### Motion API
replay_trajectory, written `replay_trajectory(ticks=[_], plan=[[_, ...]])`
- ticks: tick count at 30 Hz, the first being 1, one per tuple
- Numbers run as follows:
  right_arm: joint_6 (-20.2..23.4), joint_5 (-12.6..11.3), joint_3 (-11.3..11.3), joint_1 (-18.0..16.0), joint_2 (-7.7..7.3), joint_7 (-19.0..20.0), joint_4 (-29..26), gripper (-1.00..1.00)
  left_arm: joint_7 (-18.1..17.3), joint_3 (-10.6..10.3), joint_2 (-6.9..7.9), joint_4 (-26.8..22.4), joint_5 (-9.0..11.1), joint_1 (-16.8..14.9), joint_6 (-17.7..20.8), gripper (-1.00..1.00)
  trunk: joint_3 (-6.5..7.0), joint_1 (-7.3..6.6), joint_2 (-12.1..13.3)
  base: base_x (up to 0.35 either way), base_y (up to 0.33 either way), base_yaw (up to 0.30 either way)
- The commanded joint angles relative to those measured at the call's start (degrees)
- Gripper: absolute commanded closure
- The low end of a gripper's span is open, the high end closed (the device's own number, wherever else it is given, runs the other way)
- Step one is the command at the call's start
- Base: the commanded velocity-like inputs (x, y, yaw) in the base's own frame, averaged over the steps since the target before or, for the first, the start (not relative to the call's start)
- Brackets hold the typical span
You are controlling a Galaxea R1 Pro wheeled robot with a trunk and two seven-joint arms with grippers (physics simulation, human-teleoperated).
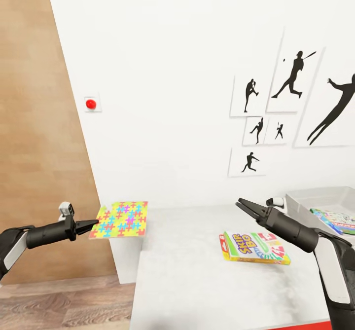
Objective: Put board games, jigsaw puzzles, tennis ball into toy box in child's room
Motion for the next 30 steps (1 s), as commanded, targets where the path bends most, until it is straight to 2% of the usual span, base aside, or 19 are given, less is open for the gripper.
replay_trajectory(ticks=[1,4,11,30], plan=[[0.18,0.24,-0.05,-0.05,0.22,0.29,-0.04,-1.00,-0.19,-0.26,0.09,0.02,0.20,-0.08,0.64,1.00,0.10,-0.22,0.36,0.000,0.000,0.000],[0.18,0.31,-0.18,-0.05,0.79,0.28,-0.17,-1.00,-0.21,-0.30,0.15,-0.01,0.11,-0.13,0.97,1.00,0.64,-0.88,1.56,0.000,0.000,0.000],[0.20,0.28,-0.47,-0.05,1.03,0.26,-0.25,-1.00,-0.20,-0.33,0.28,-0.03,0.20,-0.15,1.53,1.00,1.95,-2.41,4.37,0.000,0.000,-0.047],[0.18,0.27,-0.22,-0.05,1.11,0.27,-0.21,-1.00,-0.13,-0.34,0.12,-0.03,0.13,-0.16,1.57,1.00,5.82,-6.59,11.99,-0.085,0.000,-0.262]])
